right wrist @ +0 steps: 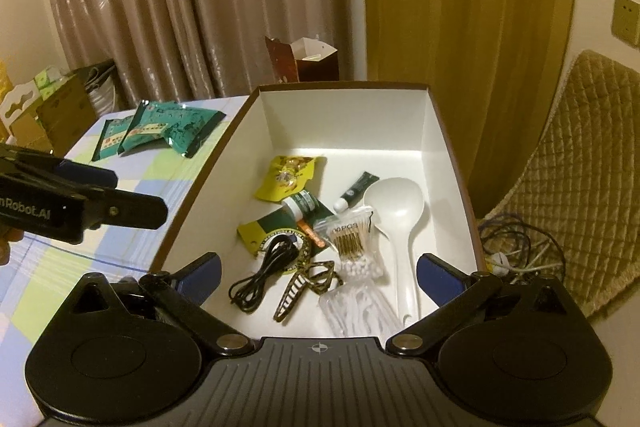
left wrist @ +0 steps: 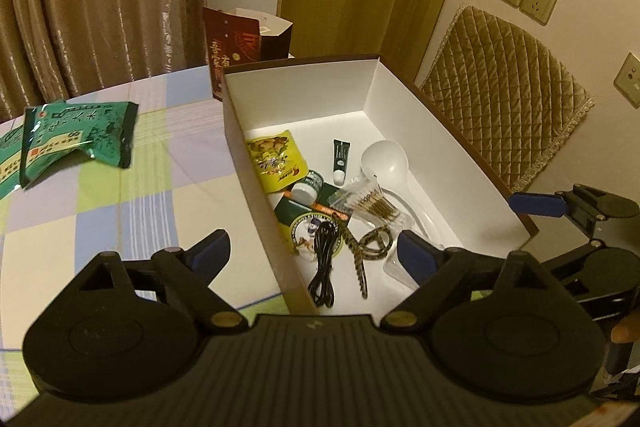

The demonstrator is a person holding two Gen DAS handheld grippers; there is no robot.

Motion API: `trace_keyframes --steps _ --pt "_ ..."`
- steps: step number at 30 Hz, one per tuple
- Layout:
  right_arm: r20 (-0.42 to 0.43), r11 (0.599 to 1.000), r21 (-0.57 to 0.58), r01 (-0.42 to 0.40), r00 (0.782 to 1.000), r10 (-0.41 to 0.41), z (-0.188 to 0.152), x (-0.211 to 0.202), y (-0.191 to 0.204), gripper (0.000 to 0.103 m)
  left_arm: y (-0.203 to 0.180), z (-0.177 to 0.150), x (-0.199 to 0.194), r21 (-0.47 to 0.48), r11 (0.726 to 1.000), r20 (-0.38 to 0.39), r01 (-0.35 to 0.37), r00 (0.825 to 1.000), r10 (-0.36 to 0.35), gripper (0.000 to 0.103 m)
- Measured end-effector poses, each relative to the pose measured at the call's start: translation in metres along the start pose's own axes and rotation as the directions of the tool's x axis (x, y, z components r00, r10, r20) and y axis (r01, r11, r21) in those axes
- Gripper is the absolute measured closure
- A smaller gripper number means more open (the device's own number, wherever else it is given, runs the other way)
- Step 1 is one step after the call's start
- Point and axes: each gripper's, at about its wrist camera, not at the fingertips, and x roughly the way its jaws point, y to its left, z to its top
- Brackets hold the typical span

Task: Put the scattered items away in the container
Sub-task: 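Withdraw both tools from the box toward the lilac tube and scrunchie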

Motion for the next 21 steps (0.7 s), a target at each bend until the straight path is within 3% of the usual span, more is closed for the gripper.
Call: trace_keyframes --steps 14,21 --pt "0.035 0.998 0.055 0.031 0.999 -0.033 -0.028 -0.04 0.038 0.002 0.006 -0.036 -0.048 0.011 1.0 0.009 -0.008 1.0 0.008 0.014" --pt "0.012 0.998 0.063 0.027 1.0 -0.027 -0.051 -0.049 0.062 0.002 0.021 -0.062 -0.066 0.027 1.0 -0.012 -0.005 1.0 0.005 0.014"
